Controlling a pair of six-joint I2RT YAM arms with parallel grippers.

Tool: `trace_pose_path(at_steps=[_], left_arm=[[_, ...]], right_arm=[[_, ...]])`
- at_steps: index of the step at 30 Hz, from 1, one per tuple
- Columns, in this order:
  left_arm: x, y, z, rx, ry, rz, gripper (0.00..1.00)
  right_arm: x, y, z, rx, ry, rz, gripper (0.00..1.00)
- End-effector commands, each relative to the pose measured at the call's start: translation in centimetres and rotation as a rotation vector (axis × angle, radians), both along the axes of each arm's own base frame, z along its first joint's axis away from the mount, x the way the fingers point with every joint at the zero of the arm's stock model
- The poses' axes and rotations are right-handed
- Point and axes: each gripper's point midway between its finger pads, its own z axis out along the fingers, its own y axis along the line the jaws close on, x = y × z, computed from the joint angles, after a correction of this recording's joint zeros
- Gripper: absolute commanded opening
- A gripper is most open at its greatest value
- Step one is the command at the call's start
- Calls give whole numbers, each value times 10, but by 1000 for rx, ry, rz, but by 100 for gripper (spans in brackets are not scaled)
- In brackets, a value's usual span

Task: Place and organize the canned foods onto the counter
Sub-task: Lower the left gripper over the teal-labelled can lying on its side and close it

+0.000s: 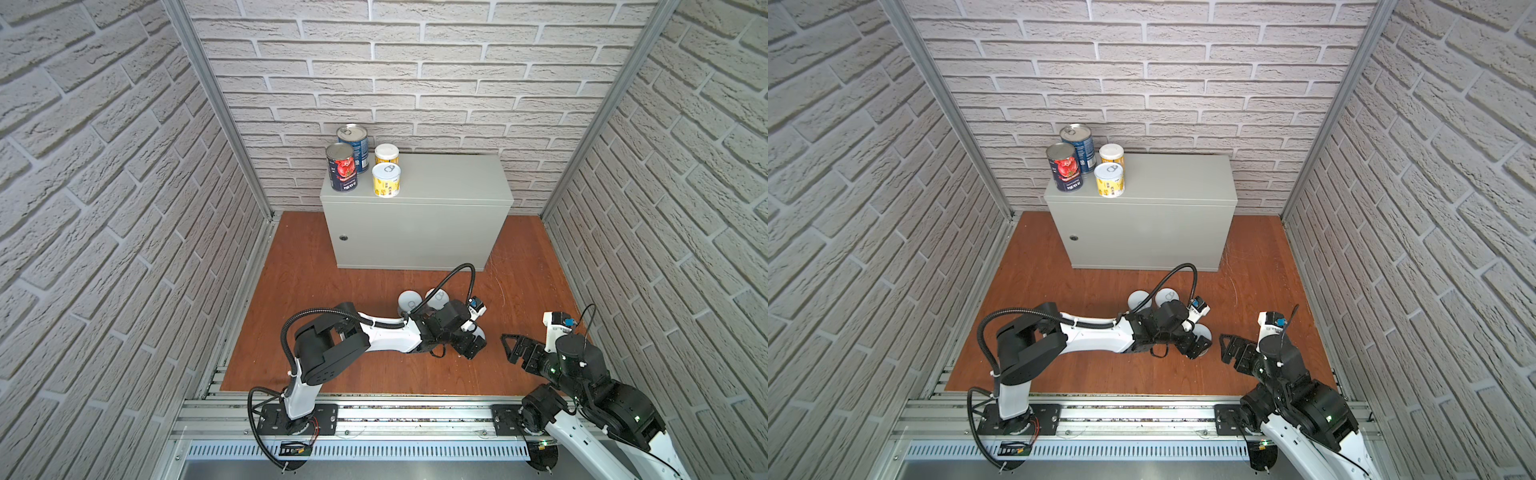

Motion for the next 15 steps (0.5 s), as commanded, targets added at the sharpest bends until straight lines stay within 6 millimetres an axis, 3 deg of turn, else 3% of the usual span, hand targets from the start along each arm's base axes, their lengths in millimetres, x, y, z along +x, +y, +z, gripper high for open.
trace_pose_path(at_steps=[1,9,15], left_arm=[[-5,-11,3,-17,-1,-37,88],[3,-12,-9,36,10,-5,75],[15,-6,-16,68,19,54,73]], right_arm=[[1,-2,9,10,-29,-16,99],[1,-2,9,8,-27,-15,99],[2,-2,9,4,-23,-13,99]])
